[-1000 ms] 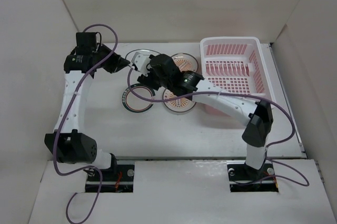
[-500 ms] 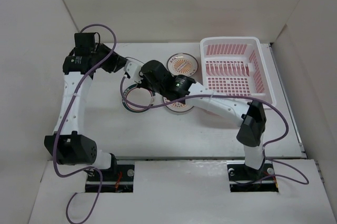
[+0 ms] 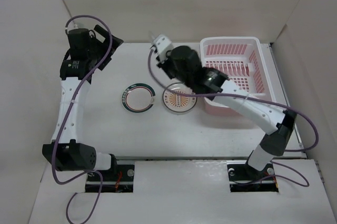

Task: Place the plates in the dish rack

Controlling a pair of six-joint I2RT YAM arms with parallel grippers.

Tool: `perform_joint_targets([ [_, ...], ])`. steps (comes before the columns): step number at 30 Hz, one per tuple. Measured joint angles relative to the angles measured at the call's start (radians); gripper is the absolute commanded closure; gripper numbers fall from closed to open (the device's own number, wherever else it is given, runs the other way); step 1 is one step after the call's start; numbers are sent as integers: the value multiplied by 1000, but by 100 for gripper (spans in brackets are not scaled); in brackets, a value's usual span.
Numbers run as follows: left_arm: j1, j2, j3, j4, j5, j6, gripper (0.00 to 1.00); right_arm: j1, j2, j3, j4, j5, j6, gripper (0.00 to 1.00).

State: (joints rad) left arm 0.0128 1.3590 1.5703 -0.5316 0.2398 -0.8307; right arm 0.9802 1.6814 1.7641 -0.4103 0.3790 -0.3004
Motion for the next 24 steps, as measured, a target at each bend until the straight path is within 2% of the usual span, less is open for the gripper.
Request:
perform_joint_targets([
  [2,-19,-5,-39,21,-100,32,0,-92,-34,25,-10,-45,69,100],
  [5,-46,-23,-190,54,-193,60,0,-302,-76,36,-10,-131,170,100],
  [8,-76,-4,-336,63,-242,70,0,-527,-86,36,-21,-189,256,100],
  [11,-116,20,-402,55,-275,83,0,-695,-69,36,-60,-290,321,100],
  [16,-155,18,-405,90,-298,121,0,-804,-3,34,-90,-456,380,100],
  [24,-155,18,-404,95,-322,175,0,-816,55,-63,-90,-642,433,100],
])
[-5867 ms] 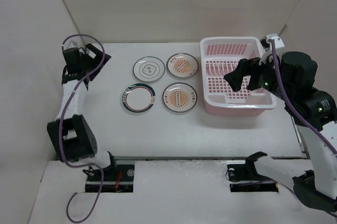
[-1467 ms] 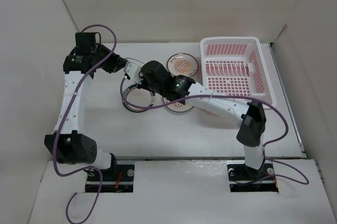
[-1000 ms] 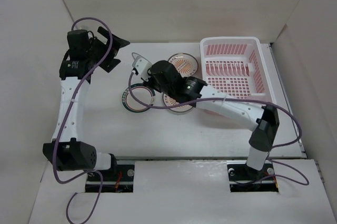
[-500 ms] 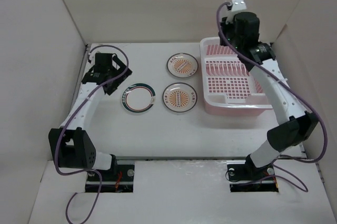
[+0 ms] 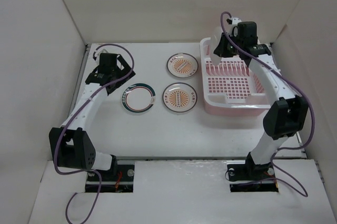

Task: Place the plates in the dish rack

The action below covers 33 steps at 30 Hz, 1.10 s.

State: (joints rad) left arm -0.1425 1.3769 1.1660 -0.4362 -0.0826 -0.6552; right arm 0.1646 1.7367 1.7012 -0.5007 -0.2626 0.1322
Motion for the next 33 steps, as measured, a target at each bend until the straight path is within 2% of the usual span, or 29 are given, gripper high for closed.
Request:
perform_joint_targets([
  [7,0,-13,2,-2,-7,34,0,1,51,-46,9,-2,8,100],
  [15,0,-37,2,-3,-20,47,0,23,55,-96,23,77,39,100],
  [33,14,-58,2,-10,-23,49,0,27,84,-97,43,135,40,100],
])
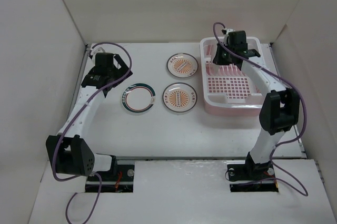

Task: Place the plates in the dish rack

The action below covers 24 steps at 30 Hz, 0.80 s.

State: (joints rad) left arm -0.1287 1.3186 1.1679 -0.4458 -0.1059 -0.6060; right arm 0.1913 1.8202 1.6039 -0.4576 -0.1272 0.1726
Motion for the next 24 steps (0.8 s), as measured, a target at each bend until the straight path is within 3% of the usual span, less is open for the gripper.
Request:
perform_joint_targets([
  [5,10,-9,0,0,1,0,0,7,26,0,-5,0,0,100],
  [8,18,-13,-1,0,3,0,0,7,34,0,-6,2,-1,95],
  [13,19,-15,-5,1,3,1,0,8,39,0,-6,18,-2,64],
  [22,39,-17,-35,2,5,11,0,19,39,0,-7,24,-10,51],
  [24,47,-17,-41,5,6,16,0,19,37,0,-8,26,-10,41],
])
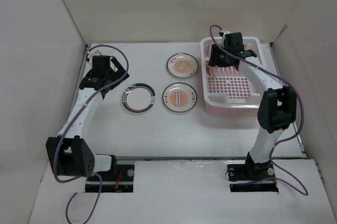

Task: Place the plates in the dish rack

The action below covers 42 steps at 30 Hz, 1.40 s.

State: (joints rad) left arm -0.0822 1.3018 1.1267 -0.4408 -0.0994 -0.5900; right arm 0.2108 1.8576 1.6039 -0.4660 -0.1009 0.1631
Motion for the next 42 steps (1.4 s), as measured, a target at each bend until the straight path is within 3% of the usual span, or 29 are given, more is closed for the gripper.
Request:
perform_joint_targets([
  [1,5,0,-4,2,2,3,0,0,-3,0,-3,5,-1,37],
  [2,10,0,-8,3,1,6,0,0,-10,0,-8,8,-2,4],
  [3,19,0,-13,4,2,9,0,0,-20,0,-16,15,5,0],
  [14,117,10,-153,45,55,9,0,2,-245,78,-67,54,-7,0],
  [19,161,39,-289,97,157,3,0,27,-325,92,-84,-37,-52,0],
  [24,176,105,-330,142,276,-16,0,56,-397,89,-84,-214,-84,0],
  [35,176,114,-506,472,503,-159,0,105,-453,122,-85,-364,-134,0],
  [39,176,96,-563,578,514,-203,7,106,-454,123,-85,-376,-138,0],
  [42,176,92,-585,619,509,-228,20,112,-454,133,-90,-379,-140,0],
])
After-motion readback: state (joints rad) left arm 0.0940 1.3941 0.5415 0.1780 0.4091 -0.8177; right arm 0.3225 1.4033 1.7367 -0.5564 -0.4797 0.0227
